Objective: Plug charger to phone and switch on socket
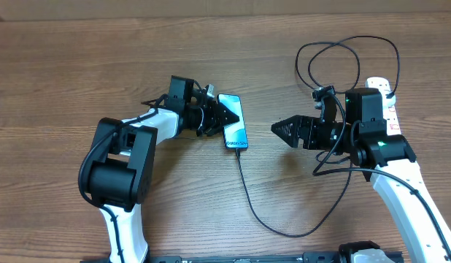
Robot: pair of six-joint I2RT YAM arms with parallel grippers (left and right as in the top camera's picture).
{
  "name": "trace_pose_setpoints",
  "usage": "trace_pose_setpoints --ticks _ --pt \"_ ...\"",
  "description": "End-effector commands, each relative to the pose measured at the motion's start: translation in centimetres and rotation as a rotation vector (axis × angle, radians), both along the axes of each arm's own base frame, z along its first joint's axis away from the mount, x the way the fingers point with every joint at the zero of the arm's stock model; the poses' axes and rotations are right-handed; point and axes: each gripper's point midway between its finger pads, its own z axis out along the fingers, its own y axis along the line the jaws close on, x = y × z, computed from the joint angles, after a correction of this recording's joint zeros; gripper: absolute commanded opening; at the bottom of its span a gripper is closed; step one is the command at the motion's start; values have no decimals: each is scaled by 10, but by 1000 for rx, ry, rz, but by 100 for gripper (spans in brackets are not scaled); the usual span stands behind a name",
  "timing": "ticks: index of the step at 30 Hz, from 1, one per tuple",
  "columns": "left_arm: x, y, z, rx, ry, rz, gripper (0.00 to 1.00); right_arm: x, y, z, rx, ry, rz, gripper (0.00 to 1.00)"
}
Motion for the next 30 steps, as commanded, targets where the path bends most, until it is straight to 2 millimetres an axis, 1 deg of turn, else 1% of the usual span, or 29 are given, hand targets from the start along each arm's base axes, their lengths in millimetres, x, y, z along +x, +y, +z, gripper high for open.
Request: trace_pose_setpoints --ticks 1,3,6,9,11,12,13,14,17,18,20,21,23,24,25,26,28,30 --pt "-5 11 -21 101 29 31 49 3 0 13 -1 -44 2 82" --pt "-8 15 -25 125 53 39 47 3 0 13 -1 -44 2 82" --pt "-11 18 -29 146 72 44 31 3 0 12 -1 -41 2 82" --pt "-12 18 -29 147 76 44 17 2 -1 12 -2 -37 2 82" --pt "-12 18 -29 147 76 44 17 2 -1 11 -2 -36 2 82" --pt "-12 18 -29 147 76 44 19 2 -1 11 -2 -34 2 82" --pt "-12 18 -29 147 76 44 24 2 -1 11 -2 -34 2 82" --pt "-12 18 -30 148 79 44 43 2 -1 11 -5 -33 0 82" --pt "-14 20 -31 152 91 46 59 2 -1 11 -5 -33 0 82" --pt "-15 21 -32 157 98 48 67 2 -2 10 -8 -32 -3 82" --pt "-17 24 -33 161 112 53 78 2 -5 7 -27 -25 -16 82" --pt "-17 26 -33 164 120 56 82 2 -7 5 -39 -18 -25 82" --pt "-18 31 -35 167 135 64 84 1 -12 -1 -74 2 -48 82" --pt "-19 34 -35 171 146 68 89 0 -16 -5 -95 14 -61 82" --pt "-21 40 -37 180 168 80 97 -1 -19 -8 -113 28 -72 83" --pt "-22 44 -39 187 182 88 100 -2 -20 -9 -121 35 -76 83" --pt "-24 51 -40 194 193 89 100 -3 -22 -10 -131 41 -83 83" --pt "-26 58 -42 209 213 96 100 -1 -28 -9 -167 44 -107 83"
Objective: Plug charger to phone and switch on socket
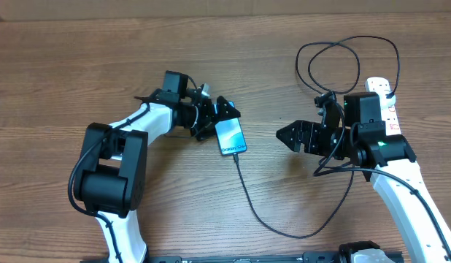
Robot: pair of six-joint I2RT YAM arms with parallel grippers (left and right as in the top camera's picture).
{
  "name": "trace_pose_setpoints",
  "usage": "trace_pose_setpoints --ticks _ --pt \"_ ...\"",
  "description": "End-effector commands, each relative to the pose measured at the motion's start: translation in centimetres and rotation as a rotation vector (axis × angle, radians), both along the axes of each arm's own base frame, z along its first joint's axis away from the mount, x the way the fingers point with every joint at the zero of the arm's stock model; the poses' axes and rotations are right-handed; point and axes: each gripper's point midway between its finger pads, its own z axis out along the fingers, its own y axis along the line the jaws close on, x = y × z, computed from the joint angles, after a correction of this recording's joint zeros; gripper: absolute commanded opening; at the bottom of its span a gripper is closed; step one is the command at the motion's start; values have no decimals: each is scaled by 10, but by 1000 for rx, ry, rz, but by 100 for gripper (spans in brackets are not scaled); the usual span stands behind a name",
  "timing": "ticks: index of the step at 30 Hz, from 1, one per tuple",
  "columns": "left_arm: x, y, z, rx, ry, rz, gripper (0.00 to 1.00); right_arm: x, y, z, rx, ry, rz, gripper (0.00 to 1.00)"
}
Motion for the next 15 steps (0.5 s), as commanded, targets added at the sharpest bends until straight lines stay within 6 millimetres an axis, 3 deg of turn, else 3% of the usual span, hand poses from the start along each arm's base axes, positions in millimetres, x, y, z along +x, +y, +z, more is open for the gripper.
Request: trace_pose_setpoints --ticks 1,8,15 --pt "-17 43 -59 203 114 71 100 11 -15 15 -85 -55 -51 83" --pt "-20 67 -62 271 148 97 100 19 -49 41 -273 -67 -165 89" --pt "-22 90 -64 433 204 119 100 17 -54 54 -290 -66 -178 89"
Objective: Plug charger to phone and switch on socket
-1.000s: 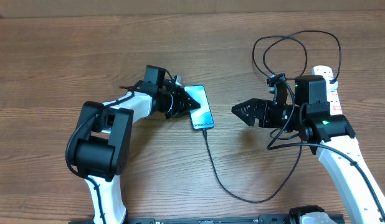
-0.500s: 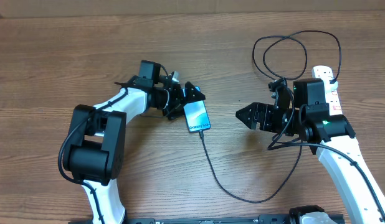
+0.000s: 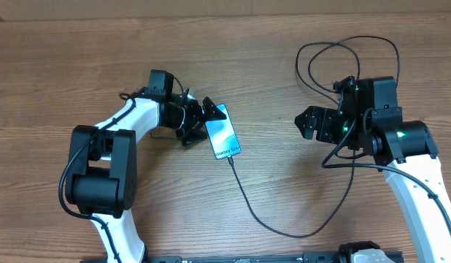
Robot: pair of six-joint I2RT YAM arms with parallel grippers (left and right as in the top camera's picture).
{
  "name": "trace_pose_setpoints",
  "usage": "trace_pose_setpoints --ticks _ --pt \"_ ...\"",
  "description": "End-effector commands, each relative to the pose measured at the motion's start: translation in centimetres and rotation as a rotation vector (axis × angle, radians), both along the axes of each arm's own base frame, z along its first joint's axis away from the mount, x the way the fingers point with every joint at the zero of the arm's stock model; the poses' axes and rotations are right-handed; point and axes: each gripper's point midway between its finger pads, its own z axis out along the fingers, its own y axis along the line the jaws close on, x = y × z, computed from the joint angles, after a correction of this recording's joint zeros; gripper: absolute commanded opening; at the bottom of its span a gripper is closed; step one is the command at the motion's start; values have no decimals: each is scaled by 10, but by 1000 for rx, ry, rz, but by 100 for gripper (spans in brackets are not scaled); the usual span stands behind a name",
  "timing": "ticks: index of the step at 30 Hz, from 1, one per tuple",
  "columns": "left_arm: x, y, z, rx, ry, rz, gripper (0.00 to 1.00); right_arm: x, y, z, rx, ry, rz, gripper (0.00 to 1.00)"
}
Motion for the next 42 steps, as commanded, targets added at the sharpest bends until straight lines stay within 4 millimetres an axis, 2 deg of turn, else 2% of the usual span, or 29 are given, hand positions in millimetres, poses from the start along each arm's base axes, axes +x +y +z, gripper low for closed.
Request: trace_pose_setpoints --ticks 1,4,7,10,11,12,16,20,24,29,32,35,42 --pt "-14 52 -60 354 86 36 100 3 -9 11 -35 -36 -27 89" --pt "-13 63 -55 427 108 38 100 4 -21 10 -36 -25 -66 89" --pt "-8 64 -42 439 103 24 100 7 -47 9 -36 -18 -152 88" --pt "1 62 -25 436 50 -6 100 11 -83 10 -38 -25 -269 64" --pt "8 59 -11 433 -8 -32 100 14 -108 11 -41 -34 -342 14" --pt "12 57 -1 430 -45 -43 100 15 -125 10 -41 -38 -397 4" --pt "25 45 41 417 -219 -91 100 22 -181 5 5 -65 -523 4" --pt "31 28 79 408 -400 -162 100 35 -216 -6 90 -93 -582 4" --pt "31 14 106 403 -538 -235 100 52 -246 -30 140 -84 -661 4" --pt "31 12 110 402 -553 -241 100 80 -267 -61 148 -99 -679 4" --pt "31 12 110 402 -553 -240 100 95 -278 -70 135 -140 -676 3" --pt "31 12 110 402 -553 -240 100 105 -289 -79 109 -166 -685 4" --pt "31 12 110 403 -554 -240 100 117 -301 -94 86 -192 -691 4"
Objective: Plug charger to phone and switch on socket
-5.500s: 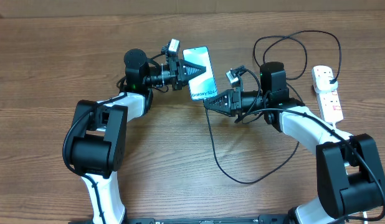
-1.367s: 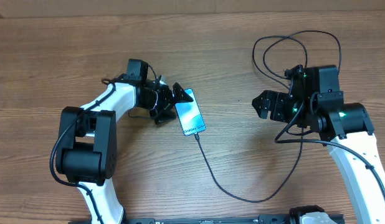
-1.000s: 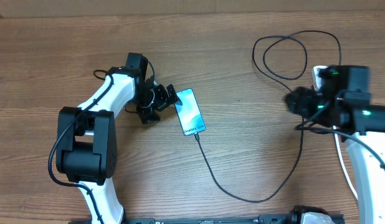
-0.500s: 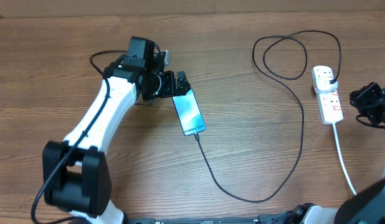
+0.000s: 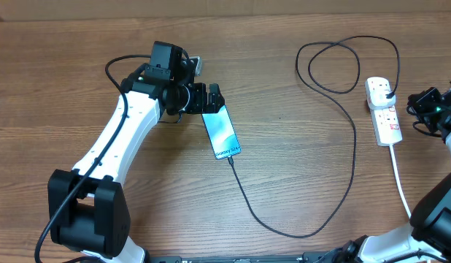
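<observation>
The phone (image 5: 222, 133) lies screen up on the table, tilted, with the black charger cable (image 5: 247, 201) plugged into its lower end. My left gripper (image 5: 208, 98) hovers at the phone's upper end, fingers apart and holding nothing. The cable loops across the table to a plug in the white socket strip (image 5: 384, 115) at the right. Only the tip of my right gripper (image 5: 424, 111) shows at the right edge, just right of the strip; its fingers are too dark and cut off to read.
The cable forms a wide loop (image 5: 342, 62) at the back right. The strip's own white lead (image 5: 401, 183) runs toward the front edge. The left arm (image 5: 116, 146) stretches diagonally over the left half of the wooden table.
My right arm has swung from the middle right of the table out to the right edge beside the socket strip. The left gripper has shifted from the phone's left side to its upper end.
The phone lay plugged in, with my left gripper against its left side and the right gripper pointing at it from the right. The phone then shifted left and turned as the right arm drew back. Now the right gripper is by the strip.
</observation>
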Robot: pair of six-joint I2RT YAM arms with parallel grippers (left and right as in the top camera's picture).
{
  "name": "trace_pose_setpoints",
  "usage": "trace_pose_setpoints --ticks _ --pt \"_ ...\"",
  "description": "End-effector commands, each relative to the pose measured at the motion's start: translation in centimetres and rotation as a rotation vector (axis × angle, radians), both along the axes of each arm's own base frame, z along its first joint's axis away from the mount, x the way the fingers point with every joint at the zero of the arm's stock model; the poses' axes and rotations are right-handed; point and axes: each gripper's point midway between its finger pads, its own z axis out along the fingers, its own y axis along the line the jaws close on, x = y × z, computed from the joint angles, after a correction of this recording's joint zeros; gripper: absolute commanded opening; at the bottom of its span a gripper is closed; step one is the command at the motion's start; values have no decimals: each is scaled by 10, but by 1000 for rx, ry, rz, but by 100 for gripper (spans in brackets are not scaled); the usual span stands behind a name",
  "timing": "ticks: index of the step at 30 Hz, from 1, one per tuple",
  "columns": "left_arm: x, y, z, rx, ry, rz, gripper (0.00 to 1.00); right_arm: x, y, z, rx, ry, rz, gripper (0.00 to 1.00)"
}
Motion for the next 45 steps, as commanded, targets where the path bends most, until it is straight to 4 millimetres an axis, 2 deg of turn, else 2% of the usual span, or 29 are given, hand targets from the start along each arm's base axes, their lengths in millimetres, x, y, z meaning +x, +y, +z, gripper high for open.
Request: trace_pose_setpoints --ticks 1,4,11,23,28,32,37,45 --pt "4 2 5 11 -29 -9 100 8 -12 2 -37 -13 -21 4" --pt "4 2 5 6 -24 -5 100 10 -19 -1 -65 -9 -33 4" --pt "4 2 5 0 -17 10 100 9 -18 -17 -46 17 -28 4" --pt "6 1 6 -2 -24 10 100 3 -9 -28 -44 65 15 4" --pt "6 1 6 -2 -24 10 100 9 6 -35 -35 79 49 4" --pt "6 1 6 -2 -24 10 100 14 15 -44 -30 93 70 4" --pt "6 1 6 -2 -24 10 100 11 14 -62 -32 139 57 4" --pt "6 1 6 -2 -24 10 100 15 11 -61 -49 126 55 4"
